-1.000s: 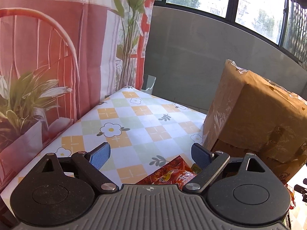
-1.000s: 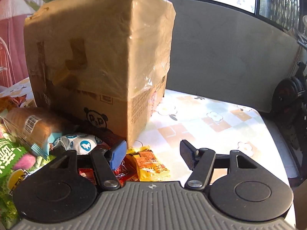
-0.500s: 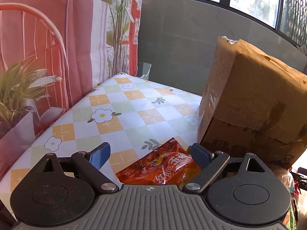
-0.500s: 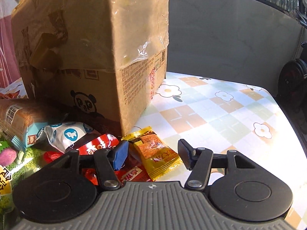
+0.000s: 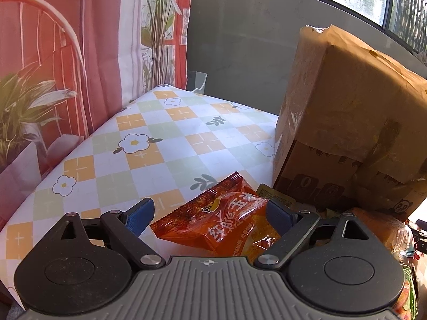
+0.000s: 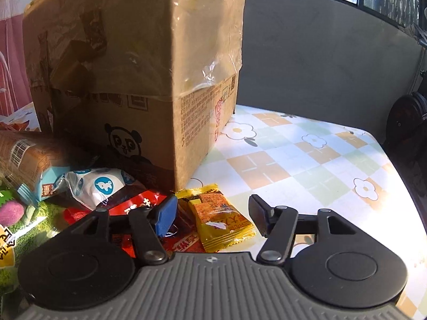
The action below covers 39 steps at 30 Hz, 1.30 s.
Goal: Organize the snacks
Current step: 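Lower the left tool to the orange-red snack bag while the right tool approaches a yellow candy packet, then close the left tool on the orange-red bag while the right tool grasps the yellow candy packet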
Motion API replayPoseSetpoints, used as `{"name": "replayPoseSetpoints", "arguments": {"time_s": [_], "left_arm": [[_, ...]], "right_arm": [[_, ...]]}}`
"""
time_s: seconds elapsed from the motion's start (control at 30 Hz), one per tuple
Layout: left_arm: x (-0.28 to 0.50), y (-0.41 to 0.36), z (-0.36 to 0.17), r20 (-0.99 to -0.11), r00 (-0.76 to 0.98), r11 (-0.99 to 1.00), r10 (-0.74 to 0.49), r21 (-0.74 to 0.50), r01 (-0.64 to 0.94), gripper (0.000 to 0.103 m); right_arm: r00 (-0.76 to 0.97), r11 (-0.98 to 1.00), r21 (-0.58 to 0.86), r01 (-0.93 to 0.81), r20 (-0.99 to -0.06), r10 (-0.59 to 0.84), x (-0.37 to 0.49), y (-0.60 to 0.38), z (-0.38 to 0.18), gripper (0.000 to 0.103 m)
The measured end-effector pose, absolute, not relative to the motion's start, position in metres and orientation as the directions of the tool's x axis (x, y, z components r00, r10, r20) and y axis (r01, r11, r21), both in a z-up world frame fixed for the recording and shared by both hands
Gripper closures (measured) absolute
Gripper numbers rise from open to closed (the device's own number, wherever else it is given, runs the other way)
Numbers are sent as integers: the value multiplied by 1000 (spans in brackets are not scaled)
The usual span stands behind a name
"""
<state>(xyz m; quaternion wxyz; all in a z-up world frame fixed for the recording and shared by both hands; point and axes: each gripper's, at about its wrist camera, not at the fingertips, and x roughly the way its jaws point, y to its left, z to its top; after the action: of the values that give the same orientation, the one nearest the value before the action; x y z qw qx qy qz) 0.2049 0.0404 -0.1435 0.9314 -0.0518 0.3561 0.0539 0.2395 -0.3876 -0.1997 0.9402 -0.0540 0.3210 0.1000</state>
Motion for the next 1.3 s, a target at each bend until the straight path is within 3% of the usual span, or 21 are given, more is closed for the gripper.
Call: {"name": "replayPoseSetpoints", "arguments": {"time_s": [0.13,0.4,0.7,0.9,1.0,1.07,1.3], "left_arm": [[201,39,-141,-654,754,991,55,-58,-123,11],[201,38,-140,-660,750,991,43,-68,-116,11],[202,42,-142,-666,745,989,38,-81,-124,11],[203,42,-145,-672,739,988,34,-87,-125,11],[201,42,-145,-668,744,988,26,-96,-121,11],[201,43,-145,-668,744,987,24,-104,-125,11],[202,44,-150,-682,730,985,35,-102,-142,11]], "right_arm": [[761,978,-12,-210,-630,156,251,-391,-201,33],[731,983,-2,-185,-668,136,232,-384,-197,35],[713,981,133,-140,-674,193,228,-392,-184,35],[661,967,90,-237,-714,228,236,-386,-183,34],[635,956,23,-294,-743,213,243,-387,-181,40],[604,947,53,-316,-759,244,249,-393,-183,43],[658,967,57,-249,-723,212,241,-394,-189,62]]}}
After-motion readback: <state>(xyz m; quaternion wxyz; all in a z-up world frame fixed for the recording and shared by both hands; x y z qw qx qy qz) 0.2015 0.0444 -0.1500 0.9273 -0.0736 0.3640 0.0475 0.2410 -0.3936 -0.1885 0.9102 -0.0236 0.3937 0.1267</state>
